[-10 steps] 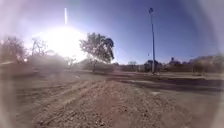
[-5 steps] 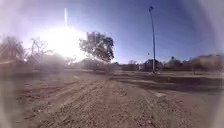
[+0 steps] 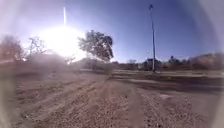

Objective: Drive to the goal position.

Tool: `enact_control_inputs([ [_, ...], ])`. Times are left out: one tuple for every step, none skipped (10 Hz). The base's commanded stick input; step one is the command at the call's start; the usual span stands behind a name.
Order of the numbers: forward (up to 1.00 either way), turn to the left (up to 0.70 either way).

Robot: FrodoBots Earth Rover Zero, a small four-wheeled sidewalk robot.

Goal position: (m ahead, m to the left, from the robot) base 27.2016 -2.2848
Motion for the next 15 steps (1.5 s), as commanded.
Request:
enact_control_inputs([
  [0.50,0.00],
  [0.50,0.00],
  [0.50,0.00],
  [0.50,0.00],
  [0.50,0.00],
  [0.50,0.00],
  [0.50,0.00],
  [0.50,0.00],
  [0.50,0.00],
  [0.50,0.00],
  [0.50,0.00],
  [0.50,0.00],
  [0.50,0.00],
  [0.50,0.00],
  [0.50,0.00],
])
